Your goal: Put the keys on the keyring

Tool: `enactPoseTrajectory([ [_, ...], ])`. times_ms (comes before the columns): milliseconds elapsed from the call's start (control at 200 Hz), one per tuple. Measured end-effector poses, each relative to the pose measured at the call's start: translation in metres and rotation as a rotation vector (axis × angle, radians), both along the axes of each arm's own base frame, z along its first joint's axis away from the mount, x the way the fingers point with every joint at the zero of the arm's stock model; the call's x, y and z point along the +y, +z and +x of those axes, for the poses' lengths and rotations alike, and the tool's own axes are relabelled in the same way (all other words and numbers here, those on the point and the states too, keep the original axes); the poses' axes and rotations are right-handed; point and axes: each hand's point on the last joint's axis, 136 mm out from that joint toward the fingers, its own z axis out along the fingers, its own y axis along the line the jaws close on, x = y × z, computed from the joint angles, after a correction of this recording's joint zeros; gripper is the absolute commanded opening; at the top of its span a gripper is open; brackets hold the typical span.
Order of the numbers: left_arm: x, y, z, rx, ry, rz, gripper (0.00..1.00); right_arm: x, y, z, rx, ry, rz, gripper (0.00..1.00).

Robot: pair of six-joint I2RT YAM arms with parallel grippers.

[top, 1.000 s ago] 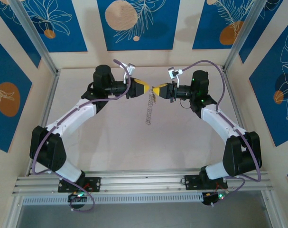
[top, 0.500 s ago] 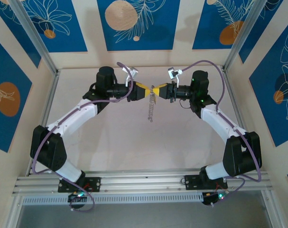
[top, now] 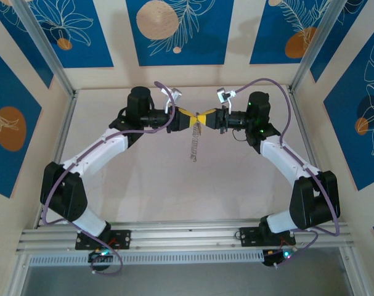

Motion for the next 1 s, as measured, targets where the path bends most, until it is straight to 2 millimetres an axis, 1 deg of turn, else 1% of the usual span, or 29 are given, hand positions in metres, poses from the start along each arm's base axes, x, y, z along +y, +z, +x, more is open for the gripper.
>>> enactPoseTrajectory([
  [85, -0.001, 0.001, -0.001, 0.000, -0.003, -0.001, 0.20, 0.000, 0.000, 0.000, 0.000, 0.000, 0.000, 0.00],
  [150, -0.002, 0.001, -0.002, -0.003, -0.007, -0.001, 0.14, 0.000, 0.000, 0.000, 0.000, 0.000, 0.000, 0.00],
  [185, -0.002, 0.001, -0.002, -0.003, -0.007, -0.001, 0.10, 0.000, 0.000, 0.000, 0.000, 0.001, 0.000, 0.00],
  [245, -0.002, 0.001, -0.002, 0.000, -0.004, 0.000, 0.00, 0.000, 0.001, -0.001, -0.004, 0.004, 0.001, 0.00],
  [330, -0.003, 0.002, -0.002, -0.006, -0.005, -0.001, 0.00, 0.000, 0.002, -0.001, -0.009, 0.006, 0.003, 0.00],
  [350, -0.003, 0.002, -0.002, -0.007, -0.005, -0.002, 0.00, 0.000, 0.002, -0.001, -0.009, 0.006, 0.003, 0.04],
  [355, -0.003, 0.002, -0.002, -0.007, -0.005, -0.002, 0.00, 0.000, 0.002, -0.001, -0.010, 0.005, 0.003, 0.08],
  [380, -0.003, 0.003, -0.002, -0.008, -0.006, -0.003, 0.00, 0.000, 0.003, -0.001, -0.010, 0.005, 0.004, 0.16],
  [425, -0.003, 0.004, -0.002, -0.011, -0.006, -0.006, 0.00, -0.001, 0.004, -0.002, -0.007, 0.001, 0.005, 0.29],
  [475, -0.005, 0.005, -0.004, -0.017, -0.009, -0.011, 0.00, -0.003, 0.006, -0.001, -0.013, -0.008, 0.008, 0.37],
  [525, -0.007, 0.006, -0.005, -0.021, -0.010, -0.016, 0.00, -0.006, 0.010, -0.001, -0.021, -0.020, 0.012, 0.41],
  [660, -0.010, 0.006, -0.004, -0.017, 0.007, -0.030, 0.00, -0.023, 0.024, -0.007, -0.058, -0.073, 0.032, 0.42],
  [760, -0.009, 0.007, -0.001, -0.004, 0.032, -0.044, 0.00, -0.033, 0.027, -0.014, -0.080, -0.115, 0.043, 0.42],
  [865, -0.008, 0.010, 0.000, 0.004, 0.049, -0.068, 0.00, -0.037, 0.019, -0.020, -0.078, -0.156, 0.046, 0.43],
  [1000, -0.007, 0.019, -0.001, 0.009, 0.060, -0.106, 0.00, -0.043, -0.001, -0.021, -0.049, -0.231, 0.036, 0.43],
])
